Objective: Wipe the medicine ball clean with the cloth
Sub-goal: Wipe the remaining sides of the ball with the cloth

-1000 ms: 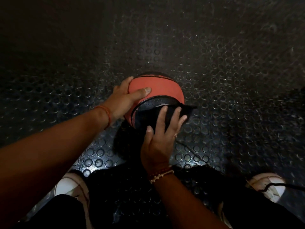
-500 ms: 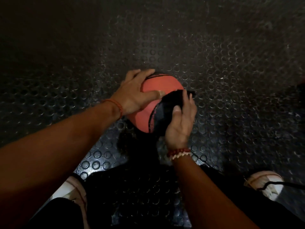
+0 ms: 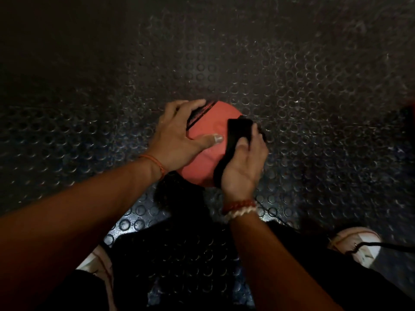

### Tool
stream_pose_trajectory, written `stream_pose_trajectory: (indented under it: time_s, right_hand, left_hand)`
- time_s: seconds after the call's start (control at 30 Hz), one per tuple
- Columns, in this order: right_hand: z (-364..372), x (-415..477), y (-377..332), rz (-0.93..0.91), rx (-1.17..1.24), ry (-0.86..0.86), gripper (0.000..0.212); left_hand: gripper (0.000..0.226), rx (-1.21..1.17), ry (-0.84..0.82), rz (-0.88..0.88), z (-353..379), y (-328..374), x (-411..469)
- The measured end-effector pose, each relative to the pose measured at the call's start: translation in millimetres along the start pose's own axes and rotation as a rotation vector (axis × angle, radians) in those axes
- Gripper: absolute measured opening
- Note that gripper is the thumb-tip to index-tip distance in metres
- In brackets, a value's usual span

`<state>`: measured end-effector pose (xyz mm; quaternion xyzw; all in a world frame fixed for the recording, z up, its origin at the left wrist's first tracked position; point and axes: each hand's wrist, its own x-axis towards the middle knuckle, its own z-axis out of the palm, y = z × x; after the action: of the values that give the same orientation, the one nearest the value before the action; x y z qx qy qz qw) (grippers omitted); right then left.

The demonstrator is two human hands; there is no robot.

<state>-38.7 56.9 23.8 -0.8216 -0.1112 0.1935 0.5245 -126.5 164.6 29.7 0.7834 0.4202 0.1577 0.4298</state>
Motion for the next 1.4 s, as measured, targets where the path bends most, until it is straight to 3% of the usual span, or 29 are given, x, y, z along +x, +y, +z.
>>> stream_pose_trajectory:
  time_s: [0.1,0.17,0.27,0.37,0.47,0.63,0.8,0.93,1.03,1.1,1.17,1.23,1.3,1.4]
  right_hand:
    - [-1,-25,-8,-0.112,-0.092,0.02,0.055]
    - [-4,-2,-7,-0.093,-0.107,-0.009,0.056]
    - [-7,39,-5,0.221,0.112,-0.044,0.055]
    - [-15,57,-4,0.62,0.382,-0.099,0.035]
    - [-17,62,-6,0.682,0.411,-0.173,0.027]
    - [14,55,-12,0.691,0.352,-0.294,0.025]
    - [28,43,-20,0.508,0.246,-0.266,0.037]
    - [19,-7,-27,0.039,-0.061,-0.233,0.051]
    - [25,7,-35,-0.191,-0.189,-0.313,0.055]
    - [38,36,-40,-0.216,-0.229,-0.409,0.053]
    - [44,63,-42,-0.136,-0.205,-0.524,0.046]
    - [44,79,-34,0.063,-0.144,-0.575,0.032]
    - [37,79,-26,0.28,-0.083,-0.516,0.029]
    - [29,46,-17,0.426,0.073,-0.338,0.032]
  left_hand:
    - [0.089,0.002,0.014,-0.034,2,1,0]
    - [0.089,0.007,0.025,-0.04,3,2,0]
    - [0.085,-0.026,0.01,-0.05,4,1,-1]
    - [0.068,-0.13,0.032,-0.079,5,-1,-3]
    - [0.057,-0.18,0.085,-0.068,3,-5,-10]
    - [0.057,-0.063,0.167,-0.057,-23,-24,-25]
    - [0.067,-0.056,0.165,-0.133,-31,-23,-24]
    - [0.068,-0.022,0.159,-0.132,-31,-23,-20]
    - [0.065,-0.015,0.148,-0.104,-31,-27,-23]
    - [0.066,-0.01,0.15,-0.118,-30,-28,-23]
    - [0.068,-0.019,0.164,-0.141,-30,-27,-21]
    - [0.068,-0.031,0.174,-0.156,-29,-27,-19]
    - [0.068,-0.031,0.185,-0.155,-28,-25,-20]
    - [0.068,-0.047,0.193,-0.165,-28,-25,-21]
